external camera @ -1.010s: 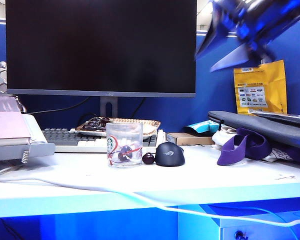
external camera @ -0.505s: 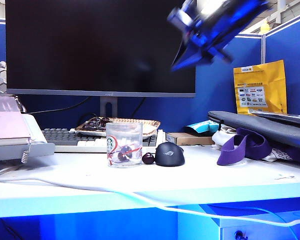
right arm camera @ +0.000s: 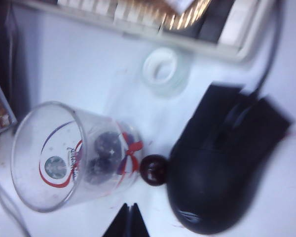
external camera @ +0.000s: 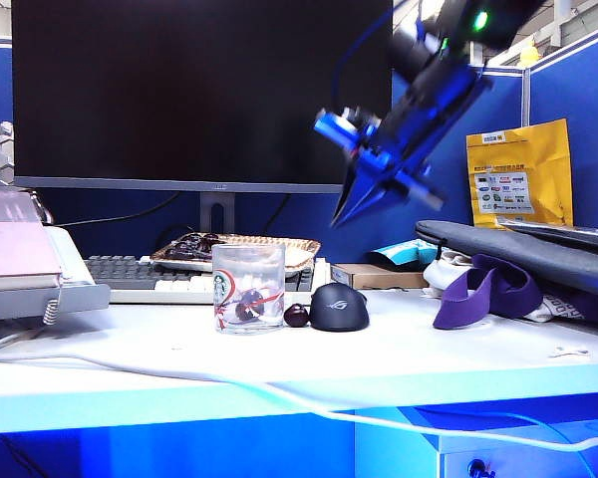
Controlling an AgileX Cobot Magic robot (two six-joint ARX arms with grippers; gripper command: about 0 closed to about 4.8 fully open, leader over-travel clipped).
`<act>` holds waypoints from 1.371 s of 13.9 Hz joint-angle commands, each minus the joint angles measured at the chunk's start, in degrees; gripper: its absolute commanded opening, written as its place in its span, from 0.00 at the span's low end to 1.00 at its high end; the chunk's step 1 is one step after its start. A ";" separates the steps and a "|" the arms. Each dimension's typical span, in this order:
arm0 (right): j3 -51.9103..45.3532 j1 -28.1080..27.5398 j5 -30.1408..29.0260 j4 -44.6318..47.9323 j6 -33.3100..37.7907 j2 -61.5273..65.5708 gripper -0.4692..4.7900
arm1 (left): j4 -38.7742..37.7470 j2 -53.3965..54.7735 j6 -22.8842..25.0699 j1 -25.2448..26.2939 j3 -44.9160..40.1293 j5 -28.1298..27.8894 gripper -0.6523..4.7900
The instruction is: Pick up the cherry on the right side of the glass and put it inside the glass.
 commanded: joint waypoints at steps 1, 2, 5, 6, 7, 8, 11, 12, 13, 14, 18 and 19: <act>0.68 0.70 -2.43 0.04 1.77 2.08 0.08 | -0.68 -0.17 0.26 0.04 -0.02 0.20 0.11; 0.70 1.07 -2.01 -0.15 1.92 2.84 0.08 | -0.70 -0.17 0.26 0.04 -0.02 0.22 0.11; 1.25 1.95 -1.01 -0.02 2.80 4.09 0.08 | -0.70 -0.17 0.26 0.04 -0.02 0.17 0.11; 2.51 1.95 -1.14 -0.79 3.08 5.20 0.08 | -0.70 -0.17 0.26 0.04 -0.02 0.24 0.11; 3.61 1.95 -1.14 -1.40 3.21 6.23 0.08 | -0.70 -0.17 0.26 0.04 -0.02 0.17 0.11; 4.52 1.95 -1.03 -1.51 3.41 7.04 0.08 | -0.68 -0.17 0.26 0.04 -0.02 0.20 0.11; 7.78 1.95 0.35 -2.21 4.48 9.25 0.08 | -0.68 -0.17 0.26 0.04 -0.02 0.20 0.11; 9.31 1.95 0.22 -3.17 4.66 10.21 0.08 | -0.68 -0.17 0.26 0.04 -0.02 0.20 0.11; 11.50 1.95 0.24 -5.16 4.68 11.54 0.08 | -0.70 -0.17 0.26 0.04 -0.02 0.20 0.11; 13.35 1.95 0.31 -7.10 4.66 12.66 0.08 | -0.68 -0.17 0.26 0.04 -0.02 0.20 0.11; 17.07 1.95 2.93 -10.67 4.48 14.84 0.08 | -0.68 -0.17 0.26 0.04 -0.02 0.20 0.11; 17.07 1.95 2.82 -11.13 4.48 14.84 0.08 | -0.68 -0.17 0.26 0.04 -0.02 0.20 0.11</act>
